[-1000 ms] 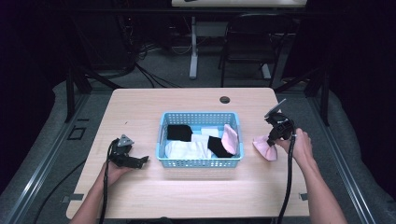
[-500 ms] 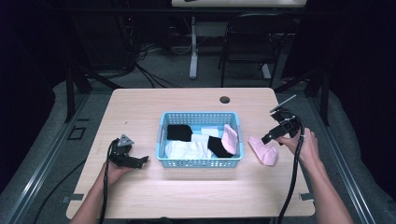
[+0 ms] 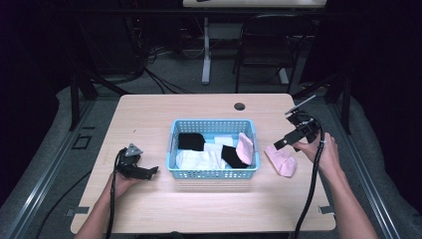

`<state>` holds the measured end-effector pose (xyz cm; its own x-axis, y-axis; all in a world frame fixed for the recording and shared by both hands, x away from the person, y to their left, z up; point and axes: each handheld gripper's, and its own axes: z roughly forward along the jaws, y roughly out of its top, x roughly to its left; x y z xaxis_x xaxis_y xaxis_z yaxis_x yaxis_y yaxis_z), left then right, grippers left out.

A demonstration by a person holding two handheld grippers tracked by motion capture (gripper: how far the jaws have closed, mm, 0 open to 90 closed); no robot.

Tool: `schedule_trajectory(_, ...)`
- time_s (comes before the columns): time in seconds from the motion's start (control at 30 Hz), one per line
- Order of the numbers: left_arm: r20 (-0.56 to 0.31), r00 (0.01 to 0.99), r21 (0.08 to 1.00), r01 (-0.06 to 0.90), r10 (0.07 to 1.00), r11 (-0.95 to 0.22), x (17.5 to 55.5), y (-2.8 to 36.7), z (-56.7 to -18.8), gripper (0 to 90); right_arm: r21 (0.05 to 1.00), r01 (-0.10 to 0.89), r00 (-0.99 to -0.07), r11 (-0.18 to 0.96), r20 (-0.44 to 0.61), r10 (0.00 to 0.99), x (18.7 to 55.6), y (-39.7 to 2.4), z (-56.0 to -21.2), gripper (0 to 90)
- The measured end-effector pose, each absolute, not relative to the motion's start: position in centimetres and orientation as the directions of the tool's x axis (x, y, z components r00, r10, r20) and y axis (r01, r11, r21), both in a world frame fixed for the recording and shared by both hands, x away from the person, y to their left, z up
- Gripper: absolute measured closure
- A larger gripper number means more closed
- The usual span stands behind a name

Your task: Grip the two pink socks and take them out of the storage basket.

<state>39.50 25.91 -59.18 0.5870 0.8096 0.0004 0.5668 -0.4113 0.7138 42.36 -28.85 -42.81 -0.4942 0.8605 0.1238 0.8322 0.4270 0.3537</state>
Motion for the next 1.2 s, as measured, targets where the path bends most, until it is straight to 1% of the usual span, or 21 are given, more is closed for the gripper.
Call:
schedule_trajectory(0.23,0.0,0.587,0.714,0.567,0.81,-0.411,39.5,25.9,-59.2,0.8,0.368,0.808,-0.526,0.46,0.101,0.844,42.4,-27.4,-41.4,0.0)
schedule_trajectory(0.47,0.0,0.587,0.714,0.567,0.809,-0.411,39.5,25.9,-59.2,0.8,0.375,0.785,-0.562,0.492,0.1,0.821,42.6,-25.5,-40.3,0.0)
schedule_trajectory(0.8,0.0,0.587,0.714,0.567,0.809,-0.411,39.5,25.9,-59.2,0.8,0.388,0.759,-0.597,0.522,0.096,0.797,42.9,-23.5,-39.5,0.0)
schedule_trajectory(1.2,0.0,0.589,0.712,0.567,0.808,-0.413,39.5,25.9,-59.2,0.8,0.406,0.717,-0.65,0.566,0.096,0.754,44.0,-20.0,-38.9,0.0)
